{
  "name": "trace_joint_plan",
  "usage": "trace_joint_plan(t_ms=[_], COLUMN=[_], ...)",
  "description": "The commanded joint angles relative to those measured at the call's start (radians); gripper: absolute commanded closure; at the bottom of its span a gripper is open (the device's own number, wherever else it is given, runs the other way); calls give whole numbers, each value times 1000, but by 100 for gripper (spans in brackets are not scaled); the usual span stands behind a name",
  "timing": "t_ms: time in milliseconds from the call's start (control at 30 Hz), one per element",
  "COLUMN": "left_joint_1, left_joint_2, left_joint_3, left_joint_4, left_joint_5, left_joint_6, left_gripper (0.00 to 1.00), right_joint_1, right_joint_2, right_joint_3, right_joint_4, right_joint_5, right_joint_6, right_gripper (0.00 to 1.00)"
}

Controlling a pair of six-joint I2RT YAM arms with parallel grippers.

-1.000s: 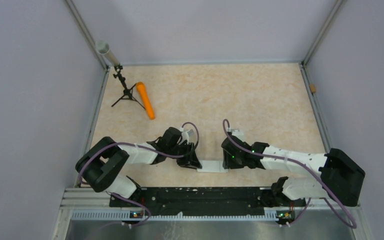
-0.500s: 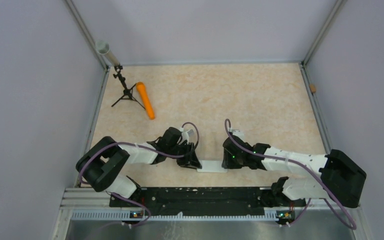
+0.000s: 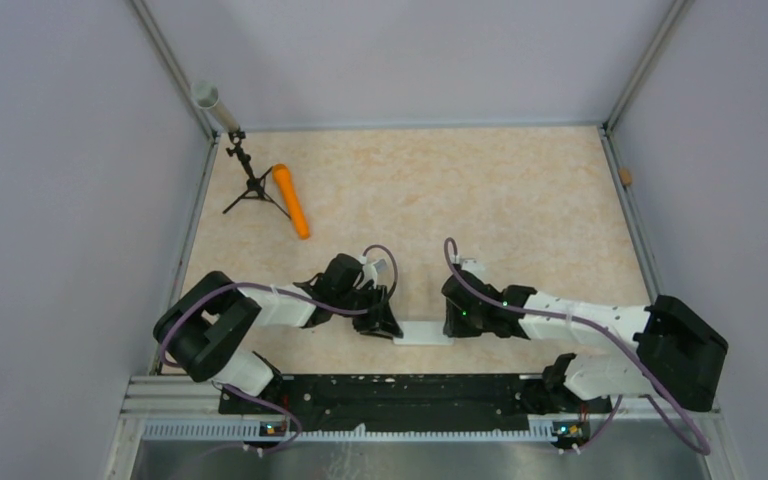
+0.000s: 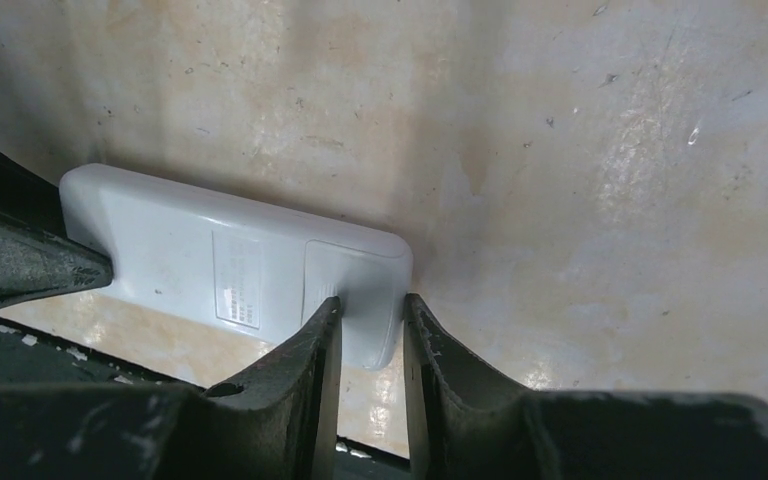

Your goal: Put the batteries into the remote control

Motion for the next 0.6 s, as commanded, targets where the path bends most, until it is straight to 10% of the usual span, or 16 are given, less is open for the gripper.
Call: trace_joint_plan(t_ms=[0,567], left_joint_1=[-20,-14], left_joint_2=[51,-40], left_joint_3=[-7,-10], left_joint_4=[-8,-119], left_joint_5=[-72,-200], left_joint_6=[37,37], left_gripper=[68,52], right_joint_1=[71,70], right_joint_2=[125,-43], right_joint_3=[12,175], right_joint_4=[82,-140], right_joint_5=[-82,79], right_joint_6=[1,-303], right_gripper=[80,38])
